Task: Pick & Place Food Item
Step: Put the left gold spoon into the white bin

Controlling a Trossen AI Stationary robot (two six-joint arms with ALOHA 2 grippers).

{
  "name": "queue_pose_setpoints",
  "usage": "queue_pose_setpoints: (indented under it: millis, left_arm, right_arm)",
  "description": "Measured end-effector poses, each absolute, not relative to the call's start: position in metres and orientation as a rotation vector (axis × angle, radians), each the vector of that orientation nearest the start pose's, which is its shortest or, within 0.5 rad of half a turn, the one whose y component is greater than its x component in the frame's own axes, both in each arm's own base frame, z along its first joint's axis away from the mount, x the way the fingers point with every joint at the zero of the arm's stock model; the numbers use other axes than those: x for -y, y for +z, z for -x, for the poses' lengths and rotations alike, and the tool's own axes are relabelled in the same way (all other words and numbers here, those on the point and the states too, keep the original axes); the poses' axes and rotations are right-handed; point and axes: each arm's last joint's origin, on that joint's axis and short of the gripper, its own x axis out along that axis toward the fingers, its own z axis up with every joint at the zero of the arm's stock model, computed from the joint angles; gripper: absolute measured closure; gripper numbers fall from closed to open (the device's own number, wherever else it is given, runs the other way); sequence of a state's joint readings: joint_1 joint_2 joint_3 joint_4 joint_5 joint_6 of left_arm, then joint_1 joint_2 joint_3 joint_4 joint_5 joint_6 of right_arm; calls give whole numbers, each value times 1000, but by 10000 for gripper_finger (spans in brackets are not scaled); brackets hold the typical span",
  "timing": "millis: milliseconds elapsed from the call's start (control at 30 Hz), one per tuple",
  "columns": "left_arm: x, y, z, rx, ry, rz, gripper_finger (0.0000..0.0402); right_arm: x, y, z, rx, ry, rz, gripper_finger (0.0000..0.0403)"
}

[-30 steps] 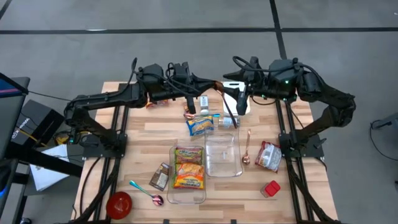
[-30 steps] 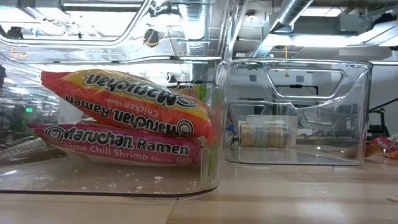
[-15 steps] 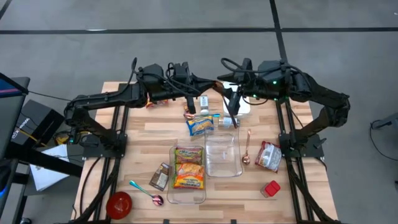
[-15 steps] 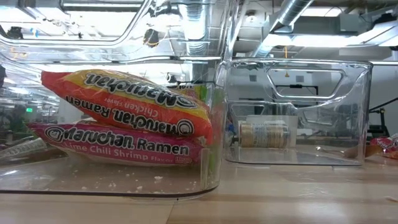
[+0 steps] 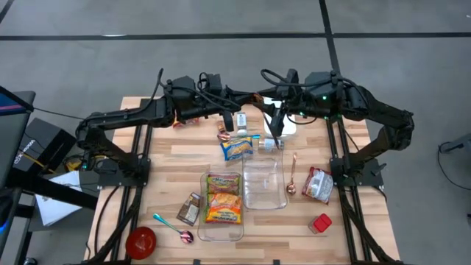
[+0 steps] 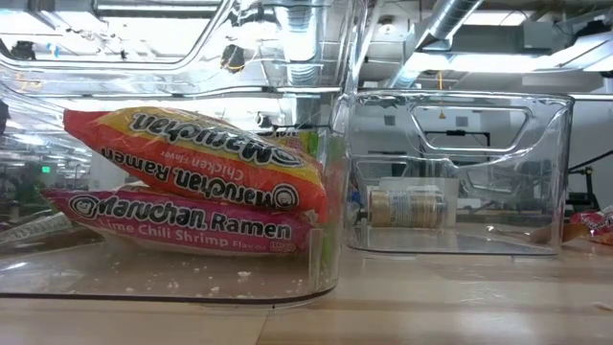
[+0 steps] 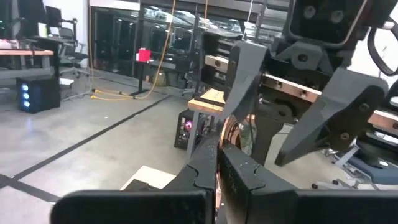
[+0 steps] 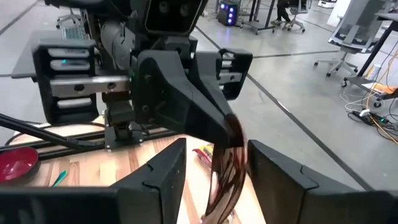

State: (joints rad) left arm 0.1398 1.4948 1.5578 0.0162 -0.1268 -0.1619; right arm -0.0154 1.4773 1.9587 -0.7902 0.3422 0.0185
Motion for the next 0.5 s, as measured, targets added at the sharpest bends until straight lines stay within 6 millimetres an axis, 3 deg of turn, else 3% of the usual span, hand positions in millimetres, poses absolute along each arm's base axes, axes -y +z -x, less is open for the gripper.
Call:
queue_pose_setpoints:
  millis: [500]
  left_arm:
    - [-49,451,-332,107,254,164,401]
  right_arm:
    - [15,502,-274,-321,-407,36,240]
